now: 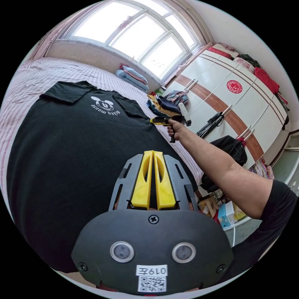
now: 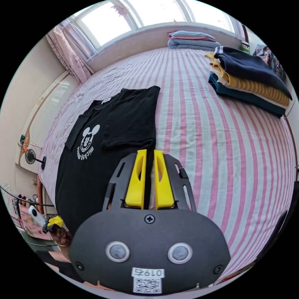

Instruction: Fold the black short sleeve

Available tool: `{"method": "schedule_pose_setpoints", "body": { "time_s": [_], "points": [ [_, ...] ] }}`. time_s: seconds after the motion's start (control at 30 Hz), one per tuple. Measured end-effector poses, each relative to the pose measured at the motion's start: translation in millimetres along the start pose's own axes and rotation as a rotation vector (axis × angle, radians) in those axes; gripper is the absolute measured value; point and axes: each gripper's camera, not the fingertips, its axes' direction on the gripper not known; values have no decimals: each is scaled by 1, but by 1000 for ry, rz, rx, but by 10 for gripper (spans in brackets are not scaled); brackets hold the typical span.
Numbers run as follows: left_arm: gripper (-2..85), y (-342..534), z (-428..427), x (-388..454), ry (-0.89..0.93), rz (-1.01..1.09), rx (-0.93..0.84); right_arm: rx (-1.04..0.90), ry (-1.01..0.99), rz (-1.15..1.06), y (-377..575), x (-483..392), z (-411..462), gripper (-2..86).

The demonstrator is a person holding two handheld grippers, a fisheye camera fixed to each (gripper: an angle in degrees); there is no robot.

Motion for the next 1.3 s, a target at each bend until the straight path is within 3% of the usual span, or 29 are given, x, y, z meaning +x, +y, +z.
{"method": "schedule_pose_setpoints", "body": {
  "time_s": [0.23,0.6,1.07,1.3],
  "points": [
    [9,-1,0,-2,-7,2,-3,-16,24,7,-3,0,3,-6],
    [11,-2,0,-6,-5,-6,-10,20,3,-74,-9,-6,-11,52],
    [11,-4,5,-5,-4,5,-20,-18,38,-78,-22,-14,8,28],
    [11,-4,5,-6,-1,1,-13,46,193,-164,-12,-33,12,-3]
  ]
}}
